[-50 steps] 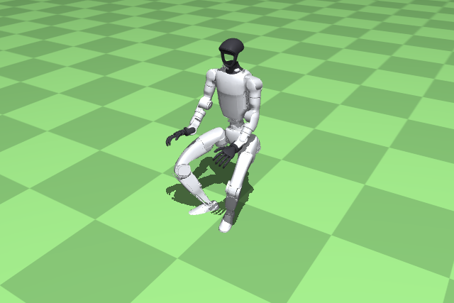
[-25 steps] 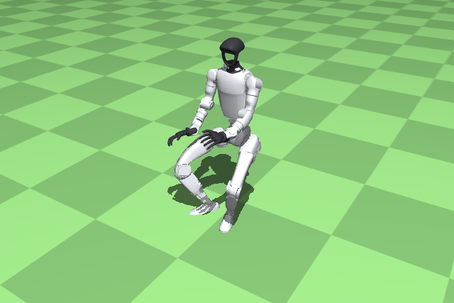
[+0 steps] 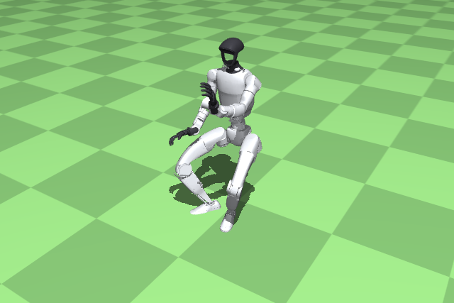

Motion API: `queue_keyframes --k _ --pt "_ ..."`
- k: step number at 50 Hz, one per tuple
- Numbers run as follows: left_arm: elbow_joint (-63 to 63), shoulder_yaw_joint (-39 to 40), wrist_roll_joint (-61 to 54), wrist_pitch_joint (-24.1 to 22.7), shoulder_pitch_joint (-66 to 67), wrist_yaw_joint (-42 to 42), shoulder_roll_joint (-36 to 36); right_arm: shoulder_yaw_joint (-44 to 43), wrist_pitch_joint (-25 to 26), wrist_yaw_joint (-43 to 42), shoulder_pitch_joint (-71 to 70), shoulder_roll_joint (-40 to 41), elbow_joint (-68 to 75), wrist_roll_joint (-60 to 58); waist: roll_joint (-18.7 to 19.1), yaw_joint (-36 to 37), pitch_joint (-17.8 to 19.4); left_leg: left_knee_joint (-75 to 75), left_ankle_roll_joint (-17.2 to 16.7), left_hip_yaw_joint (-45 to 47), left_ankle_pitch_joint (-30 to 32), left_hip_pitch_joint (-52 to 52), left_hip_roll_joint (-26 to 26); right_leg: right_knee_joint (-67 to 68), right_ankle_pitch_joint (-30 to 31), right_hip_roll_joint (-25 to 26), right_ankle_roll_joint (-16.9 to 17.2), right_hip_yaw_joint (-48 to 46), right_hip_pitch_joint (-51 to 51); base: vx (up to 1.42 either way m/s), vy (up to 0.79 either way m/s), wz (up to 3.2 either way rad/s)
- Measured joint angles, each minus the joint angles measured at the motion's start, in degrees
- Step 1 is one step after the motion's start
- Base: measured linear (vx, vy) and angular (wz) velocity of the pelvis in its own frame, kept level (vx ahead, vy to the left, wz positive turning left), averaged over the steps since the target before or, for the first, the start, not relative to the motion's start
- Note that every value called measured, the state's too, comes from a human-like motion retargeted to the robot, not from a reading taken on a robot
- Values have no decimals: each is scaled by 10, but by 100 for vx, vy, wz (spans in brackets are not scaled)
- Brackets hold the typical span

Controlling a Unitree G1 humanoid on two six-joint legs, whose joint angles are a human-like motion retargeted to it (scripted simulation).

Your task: Upper body actions

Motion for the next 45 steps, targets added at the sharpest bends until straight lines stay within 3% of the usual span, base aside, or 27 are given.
queue_keyframes --k 25,45 --pt "-75 -94 60 -37 -78 42 -4 -8 11 -3 5 -1 -8 -13 4 8 0 1 0 -2 0 -5 0 0 0 2 0 -1 -3 0 0 0" --pt "-22 56 1 -10 -30 50 11 -15 13 -5 15 -9 -18 -3 11 19 0 -2 1 3 1 -2 -7 1 -1 -5 1 4 -4 0 0 0"
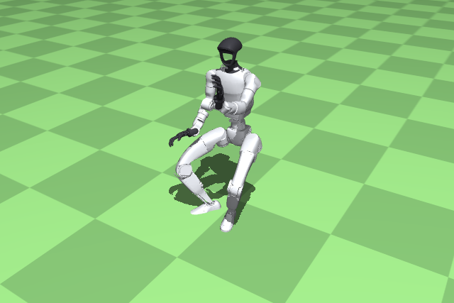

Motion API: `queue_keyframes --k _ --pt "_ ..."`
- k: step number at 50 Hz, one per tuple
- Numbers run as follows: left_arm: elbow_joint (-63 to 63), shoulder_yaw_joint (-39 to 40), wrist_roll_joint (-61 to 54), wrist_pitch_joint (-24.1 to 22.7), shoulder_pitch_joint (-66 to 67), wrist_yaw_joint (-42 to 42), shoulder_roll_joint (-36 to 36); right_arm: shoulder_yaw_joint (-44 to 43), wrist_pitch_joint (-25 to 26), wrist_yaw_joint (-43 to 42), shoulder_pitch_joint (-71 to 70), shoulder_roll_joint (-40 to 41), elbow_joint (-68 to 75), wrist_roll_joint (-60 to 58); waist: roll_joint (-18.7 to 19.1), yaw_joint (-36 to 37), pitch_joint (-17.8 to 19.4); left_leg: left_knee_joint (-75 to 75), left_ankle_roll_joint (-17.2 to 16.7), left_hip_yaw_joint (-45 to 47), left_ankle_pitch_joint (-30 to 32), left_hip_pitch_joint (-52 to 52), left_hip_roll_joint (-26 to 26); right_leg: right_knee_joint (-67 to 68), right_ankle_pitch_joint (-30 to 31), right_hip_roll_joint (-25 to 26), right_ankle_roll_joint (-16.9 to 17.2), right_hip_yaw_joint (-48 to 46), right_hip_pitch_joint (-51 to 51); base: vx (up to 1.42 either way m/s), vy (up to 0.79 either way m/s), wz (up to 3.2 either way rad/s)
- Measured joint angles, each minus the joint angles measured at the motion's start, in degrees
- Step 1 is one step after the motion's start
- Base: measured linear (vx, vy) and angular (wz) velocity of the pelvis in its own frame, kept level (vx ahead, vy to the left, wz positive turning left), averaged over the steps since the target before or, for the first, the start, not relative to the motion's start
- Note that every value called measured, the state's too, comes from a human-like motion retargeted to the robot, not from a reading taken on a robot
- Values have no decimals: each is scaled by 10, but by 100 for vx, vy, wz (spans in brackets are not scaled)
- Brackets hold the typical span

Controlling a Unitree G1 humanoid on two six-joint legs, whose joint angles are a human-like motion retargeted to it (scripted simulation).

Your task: Upper body actions

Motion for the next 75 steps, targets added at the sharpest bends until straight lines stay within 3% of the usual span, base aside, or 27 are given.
queue_keyframes --k 5,11,25,32,42,50,68,75 --pt "-3 7 -33 -11 0 -15 0 2 2 0 1 -3 -1 2 1 1 0 -1 1 0 0 0 -2 1 -1 -2 1 0 0 0 0 0" --pt "-18 -37 -40 -31 -4 -25 -2 3 2 0 4 -6 -2 4 1 2 0 -1 1 -1 0 0 -3 1 -1 -2 1 0 1 0 0 0" --pt "-36 -150 49 -63 -24 -28 -16 4 -1 3 -3 3 5 -5 -3 -7 -1 2 0 -3 0 0 4 0 1 3 -1 -3 2 0 0 0" --pt "-34 -129 65 -57 -27 -20 -13 2 -3 4 -5 4 6 -4 -4 -6 -1 3 -1 -2 1 0 6 -1 1 5 -2 -2 0 0 0 0" --pt "-32 -32 34 -12 -13 -7 -2 0 -1 3 -4 3 0 -1 1 -4 0 1 -1 0 1 0 3 0 0 2 -1 1 -2 0 0 0" --pt "-33 6 -17 -17 -3 -20 0 0 2 2 4 -2 -8 2 4 1 1 -1 0 1 1 1 -2 0 -1 -1 0 2 0 0 0 0" --pt "-63 -124 27 -74 -25 -33 -7 3 1 4 0 0 -2 -2 1 -5 1 1 0 -1 1 3 1 0 1 1 0 -1 3 0 0 0" --pt "-67 -137 59 -78 -28 -37 -6 3 -3 5 -5 6 3 -4 -2 -9 1 2 0 -2 1 2 6 -1 2 4 -2 -2 1 0 0 0"
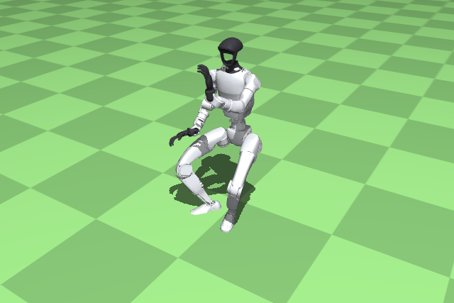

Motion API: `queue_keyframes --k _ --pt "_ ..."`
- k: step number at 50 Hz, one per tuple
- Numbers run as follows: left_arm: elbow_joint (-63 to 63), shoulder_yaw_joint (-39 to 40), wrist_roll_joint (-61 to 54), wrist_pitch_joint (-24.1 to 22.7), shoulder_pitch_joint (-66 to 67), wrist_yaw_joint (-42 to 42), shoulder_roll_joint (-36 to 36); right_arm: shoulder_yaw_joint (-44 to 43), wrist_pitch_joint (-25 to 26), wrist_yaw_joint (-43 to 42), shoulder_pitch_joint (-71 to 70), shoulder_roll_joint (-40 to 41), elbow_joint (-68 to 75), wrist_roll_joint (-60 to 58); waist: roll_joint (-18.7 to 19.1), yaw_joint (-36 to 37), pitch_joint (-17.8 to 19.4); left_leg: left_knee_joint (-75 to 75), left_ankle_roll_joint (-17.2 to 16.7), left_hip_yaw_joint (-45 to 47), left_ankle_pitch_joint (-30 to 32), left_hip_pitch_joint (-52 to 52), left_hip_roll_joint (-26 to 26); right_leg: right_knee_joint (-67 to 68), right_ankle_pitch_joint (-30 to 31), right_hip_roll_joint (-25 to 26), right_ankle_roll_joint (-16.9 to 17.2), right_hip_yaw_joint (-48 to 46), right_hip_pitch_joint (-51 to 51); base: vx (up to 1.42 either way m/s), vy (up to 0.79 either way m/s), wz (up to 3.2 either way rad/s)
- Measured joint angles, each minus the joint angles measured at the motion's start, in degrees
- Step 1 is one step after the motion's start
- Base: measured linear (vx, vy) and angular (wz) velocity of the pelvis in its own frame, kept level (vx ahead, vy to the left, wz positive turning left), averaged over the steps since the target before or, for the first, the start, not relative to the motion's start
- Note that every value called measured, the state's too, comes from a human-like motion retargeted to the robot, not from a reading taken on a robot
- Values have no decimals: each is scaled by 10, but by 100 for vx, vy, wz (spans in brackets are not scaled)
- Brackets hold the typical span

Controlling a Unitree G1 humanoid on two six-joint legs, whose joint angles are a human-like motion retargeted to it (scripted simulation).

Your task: Upper body actions

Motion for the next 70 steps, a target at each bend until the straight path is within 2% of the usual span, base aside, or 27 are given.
queue_keyframes --k 6,15,22,37,55,65,70 --pt "11 32 -18 12 7 1 4 -2 -1 0 0 1 0 1 -1 1 0 0 0 1 0 0 1 0 0 0 0 0 -1 0 0 0" --pt "17 119 -25 59 31 21 -2 -3 2 -1 2 0 -4 5 -1 5 1 -2 0 2 0 0 -4 1 -1 -3 1 2 -1 0 0 0" --pt "26 145 -65 64 41 12 0 -3 3 -2 5 -3 -5 7 -3 9 2 -3 1 2 0 0 -7 1 -2 -6 2 2 0 0 0 0" --pt "39 112 -49 50 110 -9 12 -2 1 0 3 4 -1 5 -9 3 1 -1 2 0 -1 0 -5 0 0 -4 3 0 2 0 0 0" --pt "176 37 -7 34 309 -93 -8 3 -2 1 -1 13 -6 6 -16 -7 6 -2 1 1 0 0 -4 0 0 -3 2 0 1 0 0 0" --pt "251 1 44 48 402 -90 -15 5 -3 1 2 12 -12 12 -20 -7 10 -3 2 2 0 0 -7 0 0 -5 3 1 1 0 0 0" --pt "273 -9 63 75 426 -86 -21 7 -1 1 4 12 -14 13 -21 -7 10 -4 2 2 0 0 -8 0 0 -6 3 1 1 0 0 0"
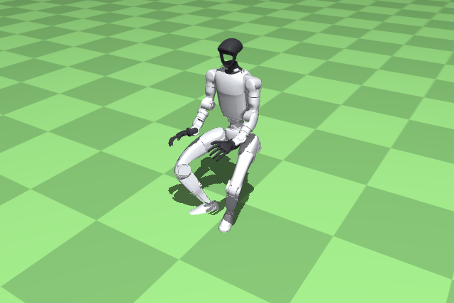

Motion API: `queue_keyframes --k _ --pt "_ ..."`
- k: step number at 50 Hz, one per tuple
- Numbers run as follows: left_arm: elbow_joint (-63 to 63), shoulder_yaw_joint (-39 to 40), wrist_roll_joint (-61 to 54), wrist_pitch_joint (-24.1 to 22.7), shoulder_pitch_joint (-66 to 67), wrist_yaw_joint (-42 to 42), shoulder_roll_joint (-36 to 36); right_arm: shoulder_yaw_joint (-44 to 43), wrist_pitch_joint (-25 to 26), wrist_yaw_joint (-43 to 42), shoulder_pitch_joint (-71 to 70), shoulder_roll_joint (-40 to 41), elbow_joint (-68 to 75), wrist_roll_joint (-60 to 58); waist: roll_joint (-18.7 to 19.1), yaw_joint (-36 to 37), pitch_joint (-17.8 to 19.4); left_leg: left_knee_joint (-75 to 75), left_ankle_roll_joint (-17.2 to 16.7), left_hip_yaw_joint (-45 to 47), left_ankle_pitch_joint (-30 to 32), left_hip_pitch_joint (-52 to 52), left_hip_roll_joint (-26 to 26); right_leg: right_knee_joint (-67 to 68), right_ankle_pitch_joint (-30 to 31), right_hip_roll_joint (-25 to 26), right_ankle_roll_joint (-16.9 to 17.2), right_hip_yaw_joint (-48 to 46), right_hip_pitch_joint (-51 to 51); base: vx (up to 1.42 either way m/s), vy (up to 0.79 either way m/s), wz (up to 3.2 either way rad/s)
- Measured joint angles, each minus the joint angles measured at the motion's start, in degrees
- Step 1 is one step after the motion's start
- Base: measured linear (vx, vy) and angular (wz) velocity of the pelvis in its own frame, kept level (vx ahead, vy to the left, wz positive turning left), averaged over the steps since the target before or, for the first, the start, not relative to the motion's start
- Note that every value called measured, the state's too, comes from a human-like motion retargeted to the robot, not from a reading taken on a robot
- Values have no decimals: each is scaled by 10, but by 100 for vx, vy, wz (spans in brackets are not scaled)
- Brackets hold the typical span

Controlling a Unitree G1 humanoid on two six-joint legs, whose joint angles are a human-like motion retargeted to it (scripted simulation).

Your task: Upper body actions

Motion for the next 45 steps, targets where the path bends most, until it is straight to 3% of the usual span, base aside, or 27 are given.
queue_keyframes --k 15,45 --pt "33 -37 7 78 17 -6 -11 11 0 -2 4 -2 -1 9 -3 -1 -2 0 0 -1 1 1 1 -1 1 1 0 0 0 0 0 0" --pt "37 -45 31 100 21 15 -10 8 -1 1 4 1 -10 6 -5 -5 2 0 -1 -2 0 -3 2 -1 1 3 0 -2 -2 0 0 0"
